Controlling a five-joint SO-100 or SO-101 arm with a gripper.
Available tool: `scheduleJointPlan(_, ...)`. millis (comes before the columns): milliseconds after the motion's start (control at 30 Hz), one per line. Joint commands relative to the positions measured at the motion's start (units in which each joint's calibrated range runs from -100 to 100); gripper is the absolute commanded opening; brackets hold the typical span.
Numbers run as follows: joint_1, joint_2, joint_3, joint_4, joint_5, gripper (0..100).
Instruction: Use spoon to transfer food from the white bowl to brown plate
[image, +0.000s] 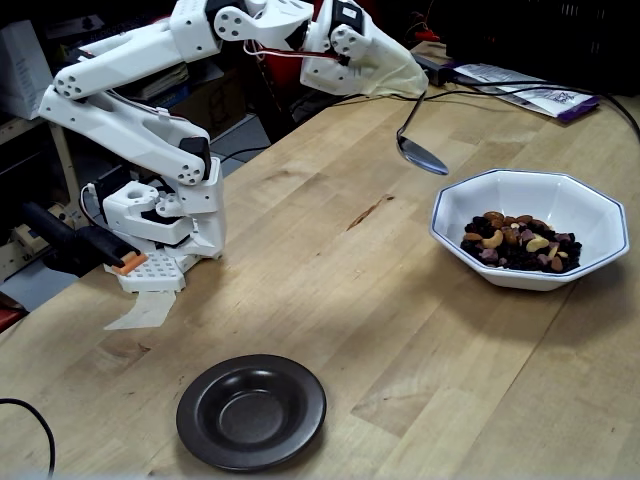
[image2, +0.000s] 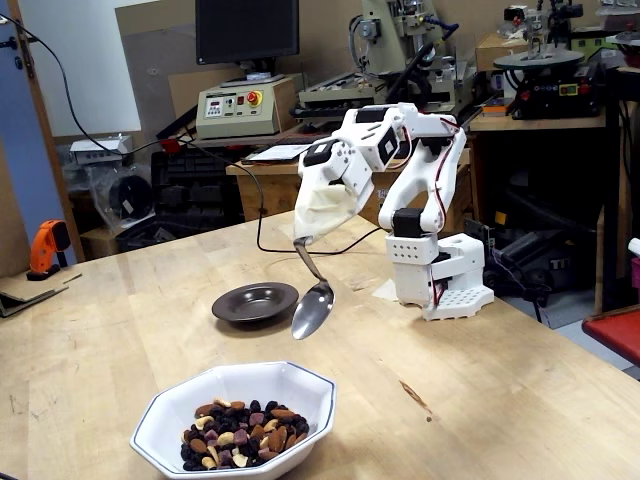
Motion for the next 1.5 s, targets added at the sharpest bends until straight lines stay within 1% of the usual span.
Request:
scheduleJointPlan(0, 0.0, 2.7, -5.3, -2.8, 0.2, 4)
scheduleJointPlan(167, 0.2, 6.9, -5.5, -10.3, 0.3, 4)
scheduleJointPlan(333, 0.2, 9.0, -5.5, -13.7, 0.3, 4)
scheduleJointPlan(533, 0.8, 11.7, -4.8, -13.9, 0.3, 4)
scheduleJointPlan(767, 8.7, 15.9, -4.8, -14.3, 0.3, 4)
scheduleJointPlan(900, 10.7, 17.7, -5.0, -14.0, 0.3, 4)
scheduleJointPlan(1233, 10.4, 21.9, -5.5, -13.9, 0.3, 4)
scheduleJointPlan(1467, 5.7, 23.9, -5.5, -14.5, 0.3, 4)
